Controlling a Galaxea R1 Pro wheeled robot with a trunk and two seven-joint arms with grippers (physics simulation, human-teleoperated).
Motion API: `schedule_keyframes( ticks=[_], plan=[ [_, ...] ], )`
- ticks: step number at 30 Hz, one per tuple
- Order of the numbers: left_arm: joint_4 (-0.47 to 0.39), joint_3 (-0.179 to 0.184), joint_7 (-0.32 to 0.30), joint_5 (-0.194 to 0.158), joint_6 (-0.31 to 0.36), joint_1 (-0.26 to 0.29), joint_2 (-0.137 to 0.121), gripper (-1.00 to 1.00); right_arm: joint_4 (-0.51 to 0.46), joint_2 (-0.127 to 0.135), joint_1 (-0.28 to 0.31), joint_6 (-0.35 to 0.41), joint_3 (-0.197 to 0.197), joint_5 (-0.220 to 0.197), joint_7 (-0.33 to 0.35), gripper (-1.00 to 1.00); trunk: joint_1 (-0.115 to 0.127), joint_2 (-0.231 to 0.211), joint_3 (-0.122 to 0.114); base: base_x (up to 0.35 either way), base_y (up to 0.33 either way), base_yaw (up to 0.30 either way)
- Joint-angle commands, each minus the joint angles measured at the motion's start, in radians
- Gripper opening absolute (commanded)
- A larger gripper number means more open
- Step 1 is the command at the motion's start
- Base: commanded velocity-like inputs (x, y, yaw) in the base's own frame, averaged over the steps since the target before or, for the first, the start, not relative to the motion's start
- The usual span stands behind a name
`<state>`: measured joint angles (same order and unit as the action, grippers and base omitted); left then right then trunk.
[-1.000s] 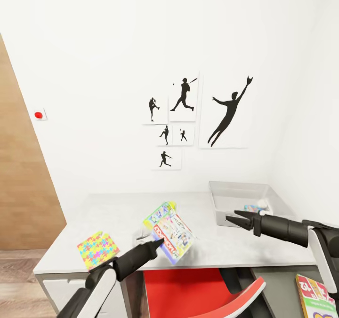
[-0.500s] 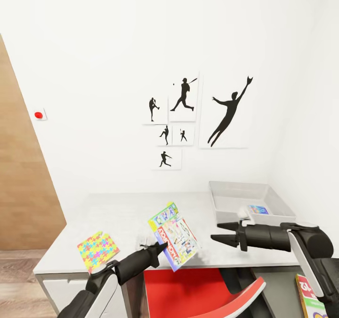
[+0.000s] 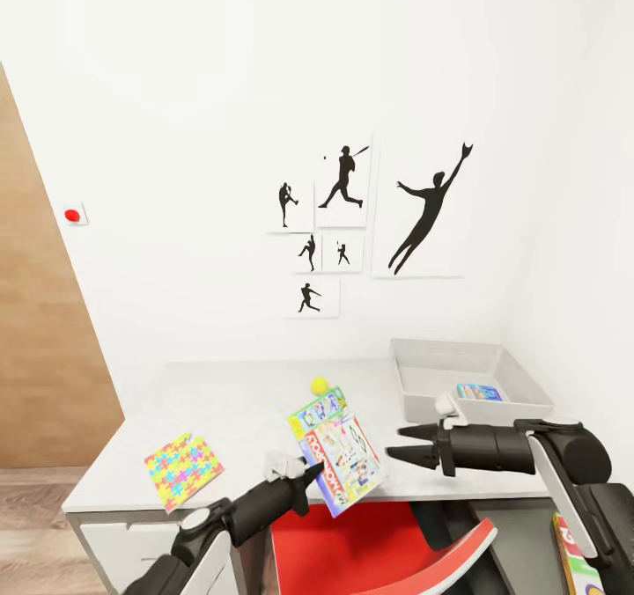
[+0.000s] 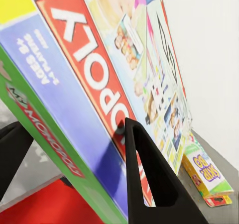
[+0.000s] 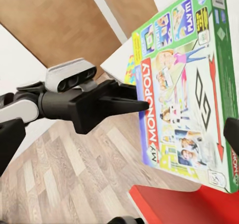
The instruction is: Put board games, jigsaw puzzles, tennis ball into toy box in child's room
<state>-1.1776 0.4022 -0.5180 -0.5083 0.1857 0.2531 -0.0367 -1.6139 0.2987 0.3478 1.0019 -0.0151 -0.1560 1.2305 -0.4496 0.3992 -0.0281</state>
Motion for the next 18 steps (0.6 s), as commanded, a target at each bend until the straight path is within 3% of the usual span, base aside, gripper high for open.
schedule_keyframes(
  ticks=[1,7,18],
  plan=[
    [0.000,0.005,-0.001,0.002,-0.002,0.000,0.000,-1.00,0.000,0.000,0.000,0.007,0.001,0.000,0.001,1.00,0.000,0.001,0.000,0.000,0.000,0.000],
    [0.004,0.016,-0.005,0.042,-0.034,0.000,0.006,-1.00,0.001,-0.004,0.001,0.014,0.003,0.004,-0.005,1.00,0.000,0.001,0.000,0.000,0.000,0.000],
    [0.005,0.019,-0.010,0.051,-0.042,0.000,0.009,-1.00,0.002,-0.004,0.003,0.016,0.003,0.007,-0.008,1.00,0.000,0.001,0.000,0.000,0.000,0.000]
  ],
)
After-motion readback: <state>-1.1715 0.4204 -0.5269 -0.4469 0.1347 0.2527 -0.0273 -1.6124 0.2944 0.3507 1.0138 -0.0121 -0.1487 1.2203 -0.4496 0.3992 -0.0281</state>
